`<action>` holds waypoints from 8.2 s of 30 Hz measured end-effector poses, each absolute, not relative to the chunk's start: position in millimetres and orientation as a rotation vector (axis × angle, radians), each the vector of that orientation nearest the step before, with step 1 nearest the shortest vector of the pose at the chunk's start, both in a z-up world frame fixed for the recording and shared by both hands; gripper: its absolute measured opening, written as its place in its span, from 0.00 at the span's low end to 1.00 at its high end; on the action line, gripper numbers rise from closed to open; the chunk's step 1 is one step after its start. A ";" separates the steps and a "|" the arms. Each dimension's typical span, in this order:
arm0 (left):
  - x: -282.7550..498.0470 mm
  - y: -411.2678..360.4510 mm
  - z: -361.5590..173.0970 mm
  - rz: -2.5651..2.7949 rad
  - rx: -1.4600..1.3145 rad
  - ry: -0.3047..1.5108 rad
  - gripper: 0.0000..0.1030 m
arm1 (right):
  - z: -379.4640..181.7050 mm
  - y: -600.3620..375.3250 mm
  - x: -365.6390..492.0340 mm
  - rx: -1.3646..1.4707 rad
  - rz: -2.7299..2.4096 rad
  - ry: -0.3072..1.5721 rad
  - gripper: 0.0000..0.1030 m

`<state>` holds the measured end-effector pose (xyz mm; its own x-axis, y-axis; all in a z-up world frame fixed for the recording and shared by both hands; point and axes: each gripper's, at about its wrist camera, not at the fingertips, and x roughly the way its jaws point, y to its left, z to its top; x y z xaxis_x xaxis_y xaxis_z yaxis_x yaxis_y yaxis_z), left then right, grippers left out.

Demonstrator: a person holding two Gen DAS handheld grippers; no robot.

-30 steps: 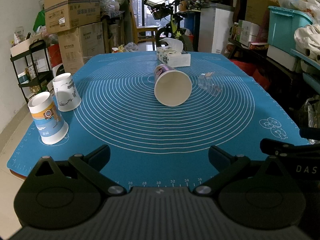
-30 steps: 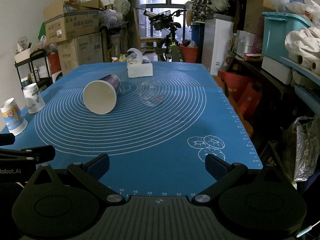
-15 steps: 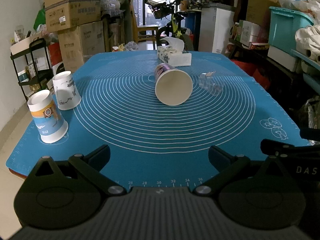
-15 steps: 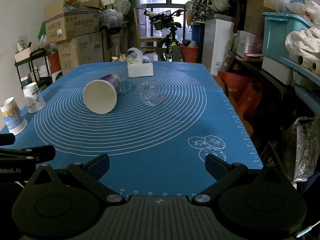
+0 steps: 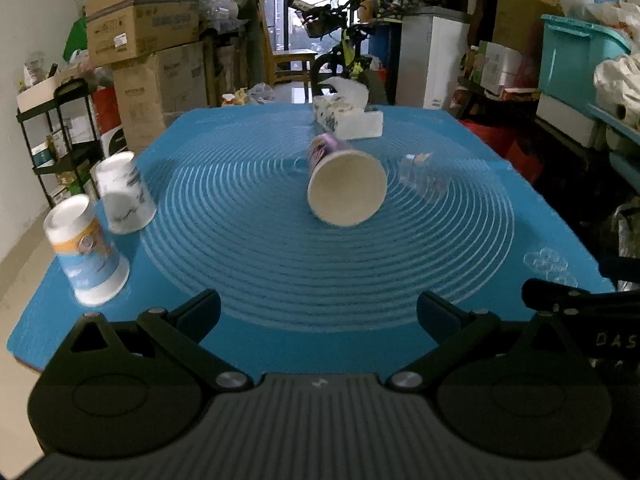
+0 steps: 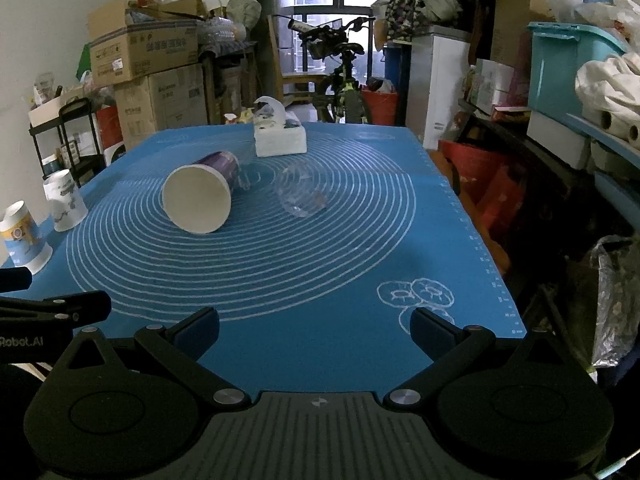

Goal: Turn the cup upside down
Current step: 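Move the left tool to the purple paper cup and grasp its body, then lift the purple cup with the left tool and carry it across the mat, then bring the right tool to the purple cup and grasp it from the left tool, then rotate the purple cup upright with the right tool and lower it onto the mat, then open the right tool and pull it back from the standing cup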

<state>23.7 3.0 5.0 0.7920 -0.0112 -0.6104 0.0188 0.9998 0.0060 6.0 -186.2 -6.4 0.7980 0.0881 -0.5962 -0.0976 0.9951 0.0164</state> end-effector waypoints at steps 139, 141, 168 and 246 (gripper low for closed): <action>19.6 85.4 28.8 0.006 0.002 0.619 1.00 | 49.4 -140.0 70.7 0.125 0.323 0.819 0.98; 26.8 91.9 25.3 -0.001 0.004 0.625 1.00 | 47.3 -128.6 88.3 0.143 0.332 0.874 0.98; 67.8 107.8 -5.1 -0.043 -0.007 0.692 1.00 | -3.5 -56.3 175.3 0.067 0.339 1.109 0.65; -28.0 -11.1 -1.8 -0.079 0.051 0.517 1.00 | -23.5 -205.8 -51.2 -0.004 0.169 0.516 0.98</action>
